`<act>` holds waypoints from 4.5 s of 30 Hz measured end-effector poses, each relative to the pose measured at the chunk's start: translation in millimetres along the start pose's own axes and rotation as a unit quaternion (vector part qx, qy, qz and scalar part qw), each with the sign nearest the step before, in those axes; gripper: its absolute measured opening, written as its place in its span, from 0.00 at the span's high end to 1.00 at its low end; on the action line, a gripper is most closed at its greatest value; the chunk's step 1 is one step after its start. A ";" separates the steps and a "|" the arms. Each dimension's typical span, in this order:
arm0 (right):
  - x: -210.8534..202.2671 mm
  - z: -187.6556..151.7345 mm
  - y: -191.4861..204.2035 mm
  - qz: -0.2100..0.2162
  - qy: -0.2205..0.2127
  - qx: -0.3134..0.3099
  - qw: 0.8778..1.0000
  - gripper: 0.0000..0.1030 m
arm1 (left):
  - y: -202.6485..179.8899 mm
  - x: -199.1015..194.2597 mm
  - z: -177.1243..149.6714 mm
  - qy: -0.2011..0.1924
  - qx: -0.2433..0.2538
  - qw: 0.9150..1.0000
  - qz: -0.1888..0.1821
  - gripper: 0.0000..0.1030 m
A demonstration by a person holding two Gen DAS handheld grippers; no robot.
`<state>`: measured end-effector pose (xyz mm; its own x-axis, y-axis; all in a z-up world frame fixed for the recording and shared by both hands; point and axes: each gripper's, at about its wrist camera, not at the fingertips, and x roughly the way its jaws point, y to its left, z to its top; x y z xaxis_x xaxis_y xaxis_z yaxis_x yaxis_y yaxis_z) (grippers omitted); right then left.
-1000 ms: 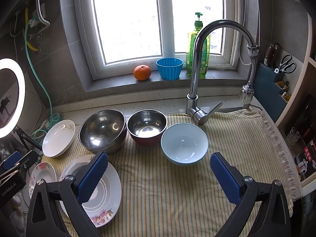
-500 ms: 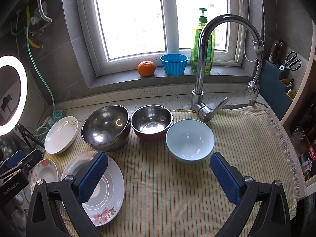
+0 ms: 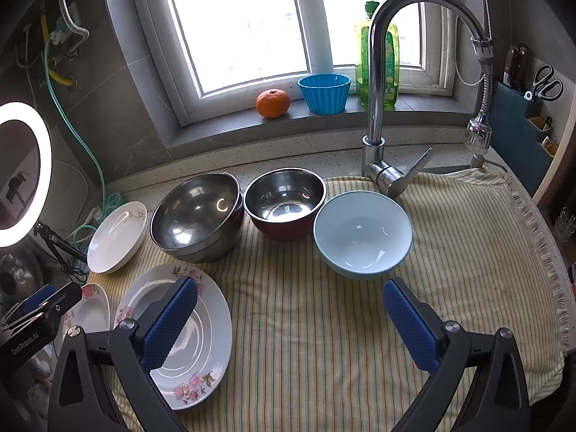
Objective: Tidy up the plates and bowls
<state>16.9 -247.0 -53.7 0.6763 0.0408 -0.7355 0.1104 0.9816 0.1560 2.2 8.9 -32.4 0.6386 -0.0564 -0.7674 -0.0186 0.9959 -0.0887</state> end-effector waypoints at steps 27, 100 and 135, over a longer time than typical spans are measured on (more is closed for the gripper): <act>40.7 -15.0 11.4 0.057 0.070 -0.018 0.996 0.45 | 44.2 46.2 -14.3 0.107 -0.038 0.991 -0.068 0.68; 115.7 -68.4 22.1 0.165 0.250 0.109 0.948 0.82 | 34.0 147.7 25.9 0.256 0.086 0.955 -0.121 0.84; 106.2 -65.3 -2.6 0.144 0.262 0.090 0.950 0.80 | 25.0 108.1 -16.4 0.265 0.030 0.954 -0.134 0.84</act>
<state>40.9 -233.0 -175.3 0.2475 0.4363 -0.8651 0.1296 0.8699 0.4759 58.1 26.5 -128.1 0.1356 -0.3226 -0.9368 0.1447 0.9418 -0.3034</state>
